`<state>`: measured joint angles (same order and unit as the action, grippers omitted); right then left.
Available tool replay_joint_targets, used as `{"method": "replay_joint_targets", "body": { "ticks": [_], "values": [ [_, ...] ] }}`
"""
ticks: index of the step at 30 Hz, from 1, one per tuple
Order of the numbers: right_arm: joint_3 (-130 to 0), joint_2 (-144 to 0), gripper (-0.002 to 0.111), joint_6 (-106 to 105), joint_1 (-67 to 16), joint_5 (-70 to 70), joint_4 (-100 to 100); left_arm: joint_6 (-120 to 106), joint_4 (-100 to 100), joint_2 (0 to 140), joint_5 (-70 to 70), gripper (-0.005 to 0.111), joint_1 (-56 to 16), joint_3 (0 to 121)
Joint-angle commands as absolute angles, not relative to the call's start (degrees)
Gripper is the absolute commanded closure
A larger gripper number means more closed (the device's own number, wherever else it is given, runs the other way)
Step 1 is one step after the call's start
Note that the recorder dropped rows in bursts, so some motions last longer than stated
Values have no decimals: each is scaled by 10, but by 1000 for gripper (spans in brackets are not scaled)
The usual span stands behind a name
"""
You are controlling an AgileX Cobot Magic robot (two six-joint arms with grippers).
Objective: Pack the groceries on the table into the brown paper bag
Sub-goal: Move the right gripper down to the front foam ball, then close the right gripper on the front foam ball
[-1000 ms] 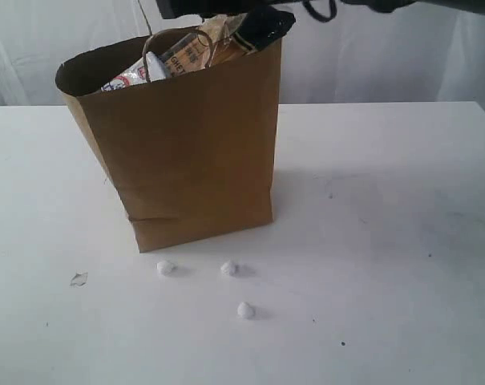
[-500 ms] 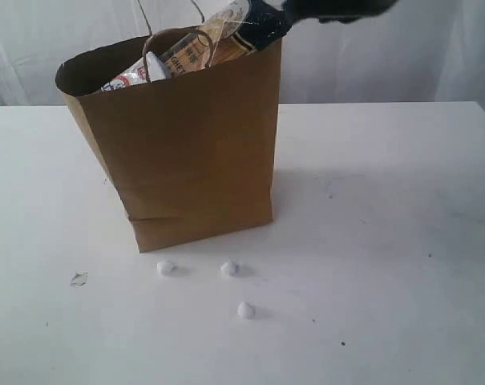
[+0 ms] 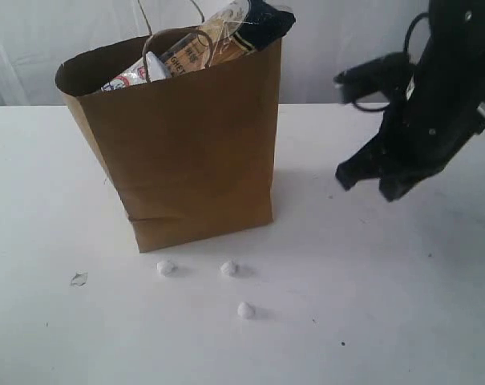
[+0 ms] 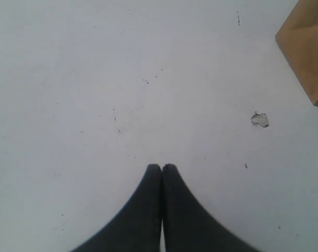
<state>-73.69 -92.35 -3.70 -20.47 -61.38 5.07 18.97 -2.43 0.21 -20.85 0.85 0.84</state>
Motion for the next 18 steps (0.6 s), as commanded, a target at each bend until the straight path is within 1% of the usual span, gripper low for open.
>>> {"method": "replay_joint_targets", "body": {
  "ticks": [1,5,9,14,18],
  "values": [
    [-683,-921,108,-64,-273,-597,22,193,-20,0,-223,107,6,0],
    [-666,-923,108,-63,-338,-559,4,193,-20,0,-223,107,6,0],
    [-667,-942,108,-63,-392,-512,-74,193,-20,0,-223,107,6,0],
    [-695,-999,108,-105,-422,-545,-156,193,-20,0,-223,107,6,0],
    [-742,-1051,108,-118,-429,-575,-162,193,-20,0,-223,107,6,0]
  ]
}}
